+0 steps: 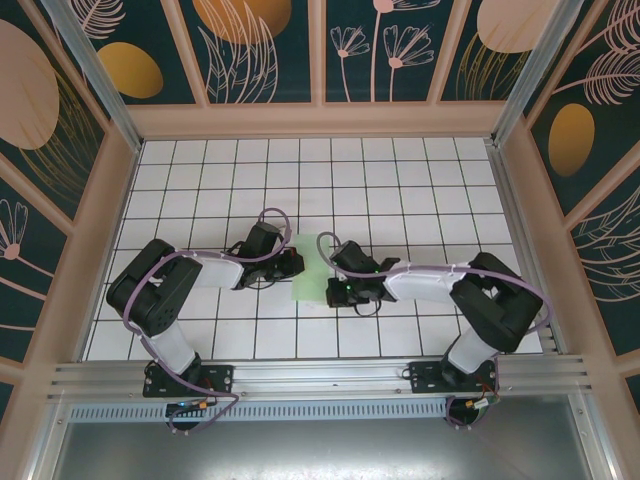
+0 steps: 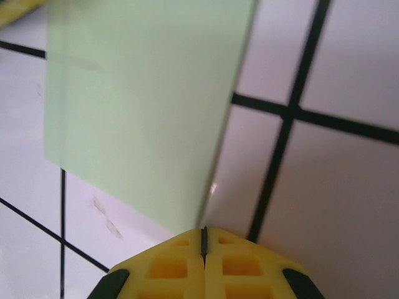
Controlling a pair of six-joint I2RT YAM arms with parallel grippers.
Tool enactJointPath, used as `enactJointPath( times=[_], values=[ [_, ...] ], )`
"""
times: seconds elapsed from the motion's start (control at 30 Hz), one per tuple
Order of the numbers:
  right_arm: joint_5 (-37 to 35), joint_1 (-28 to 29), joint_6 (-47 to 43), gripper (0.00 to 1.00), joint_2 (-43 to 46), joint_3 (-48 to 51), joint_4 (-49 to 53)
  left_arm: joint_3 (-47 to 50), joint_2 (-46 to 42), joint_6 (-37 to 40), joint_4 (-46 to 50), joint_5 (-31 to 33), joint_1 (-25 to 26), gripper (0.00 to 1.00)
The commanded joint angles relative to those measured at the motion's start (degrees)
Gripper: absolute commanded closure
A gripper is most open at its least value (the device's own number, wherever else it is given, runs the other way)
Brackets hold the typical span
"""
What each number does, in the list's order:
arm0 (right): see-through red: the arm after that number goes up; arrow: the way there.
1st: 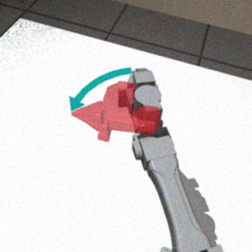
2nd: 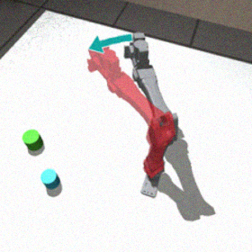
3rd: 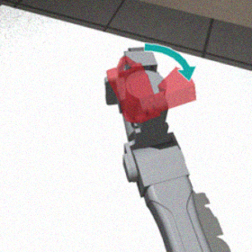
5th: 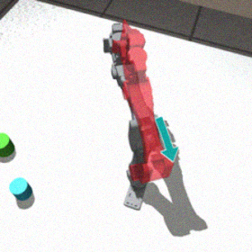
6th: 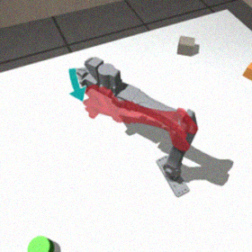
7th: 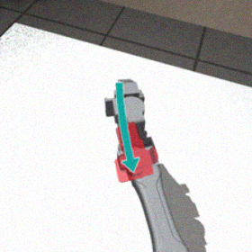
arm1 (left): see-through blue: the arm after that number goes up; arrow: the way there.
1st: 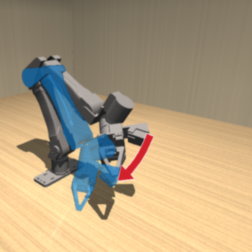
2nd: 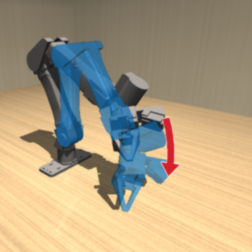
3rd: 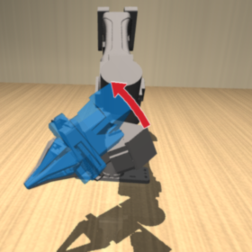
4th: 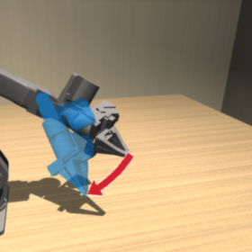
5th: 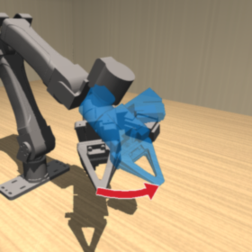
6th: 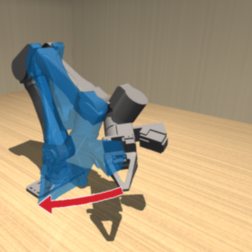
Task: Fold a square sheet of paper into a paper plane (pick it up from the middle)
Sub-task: Fold the triangle a second time at the center of the table.
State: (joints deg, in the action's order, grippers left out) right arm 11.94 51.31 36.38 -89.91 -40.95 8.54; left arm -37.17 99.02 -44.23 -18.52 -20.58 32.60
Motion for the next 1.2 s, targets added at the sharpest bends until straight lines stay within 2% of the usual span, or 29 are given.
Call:
enactJointPath(
  times=[0.0, 0.13, 0.17, 0.27, 0.37, 0.5, 0.6, 0.77, 0.97, 1.17],
  values=[
    [-1.2, 0.0, 1.5, 1.00, 4.1, 0.8, 4.9, 3.0, 2.6, -0.1, 9.0, 4.4, -0.6, 1.00],
    [-4.7, -0.5, 4.3, 1.00, 8.6, 0.2, 2.2, 0.8, -0.4, -0.6, 8.0, 1.3, -0.5, 1.00],
    [-5.5, -0.7, 5.4, 1.00, 9.5, 0.5, 0.8, 0.0, -1.8, -0.8, 7.9, 0.6, -0.5, 0.97],
    [-6.2, -2.5, 8.2, 0.95, 11.5, 2.6, -4.3, -2.5, -5.4, -1.9, 7.8, -1.1, -0.5, 0.78],
    [-4.2, -5.8, 9.8, 0.76, 13.8, 5.8, -10.1, -4.7, -8.7, -3.1, 8.7, -0.5, -0.6, 0.57],
    [4.5, -13.0, 7.9, 0.53, 15.2, 9.7, -19.4, -3.9, -14.2, -5.1, 8.8, 4.5, -0.6, 0.38],
    [11.1, -16.6, 3.0, 0.45, 13.3, 9.2, -23.1, -1.6, -18.2, -7.7, 9.1, 9.2, -0.6, 0.24],
    [17.9, -16.9, -8.4, 0.39, 7.0, 4.3, -21.2, 4.5, -24.2, -11.8, 6.9, 13.0, -0.7, 0.02],
    [21.8, -16.8, -10.9, 0.40, -1.3, 1.0, -22.6, 10.2, -29.7, -14.7, 4.4, 12.9, -0.6, 0.02],
    [24.8, -16.4, -12.0, 0.54, -9.0, -3.6, -22.9, 12.4, -29.9, -16.2, 2.3, 10.5, -0.6, 0.02]
  ],
)
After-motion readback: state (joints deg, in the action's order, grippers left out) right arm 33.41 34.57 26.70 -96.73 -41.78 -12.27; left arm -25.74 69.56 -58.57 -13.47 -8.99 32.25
